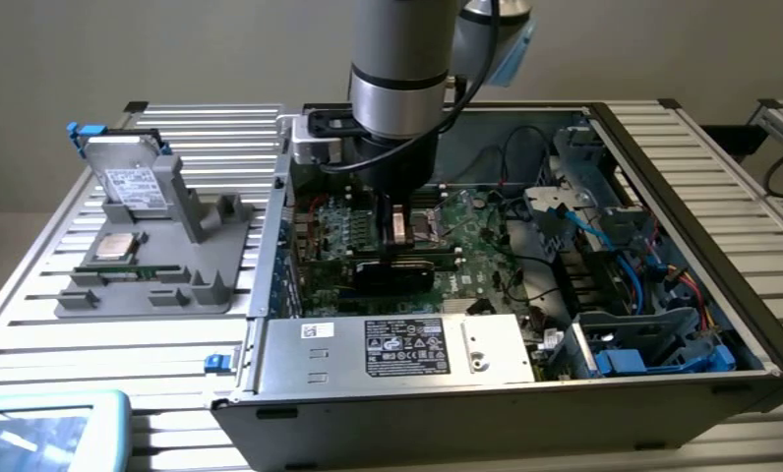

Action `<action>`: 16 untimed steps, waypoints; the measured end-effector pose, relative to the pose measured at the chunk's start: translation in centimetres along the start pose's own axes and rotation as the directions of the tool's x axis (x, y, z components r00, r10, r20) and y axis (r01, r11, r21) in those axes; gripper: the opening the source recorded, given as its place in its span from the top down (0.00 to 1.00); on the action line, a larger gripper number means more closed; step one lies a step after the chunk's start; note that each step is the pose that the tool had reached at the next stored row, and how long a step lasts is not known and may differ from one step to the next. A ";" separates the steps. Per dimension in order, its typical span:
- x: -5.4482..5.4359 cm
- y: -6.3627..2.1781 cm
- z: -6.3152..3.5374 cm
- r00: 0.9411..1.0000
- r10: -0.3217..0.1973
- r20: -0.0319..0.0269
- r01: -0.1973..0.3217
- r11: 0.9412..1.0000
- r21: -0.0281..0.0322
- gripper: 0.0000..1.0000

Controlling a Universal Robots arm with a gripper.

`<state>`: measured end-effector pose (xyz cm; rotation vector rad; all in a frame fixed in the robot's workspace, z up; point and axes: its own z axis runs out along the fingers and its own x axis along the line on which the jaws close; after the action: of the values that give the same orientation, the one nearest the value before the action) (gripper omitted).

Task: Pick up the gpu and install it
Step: 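Press down on the gpu until it lock into place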

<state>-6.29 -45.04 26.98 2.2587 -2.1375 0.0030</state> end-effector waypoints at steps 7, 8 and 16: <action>0.0 0.00 0.49 1.000 0.000 -0.001 0.000 1.000 -0.001 0.89; 0.0 -0.01 0.55 1.000 0.000 -0.001 0.000 1.000 -0.001 0.89; 0.0 0.03 -1.35 1.000 0.000 0.000 0.000 1.000 -0.002 0.89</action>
<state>-6.29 -45.04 28.33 2.2577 -2.1366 0.0003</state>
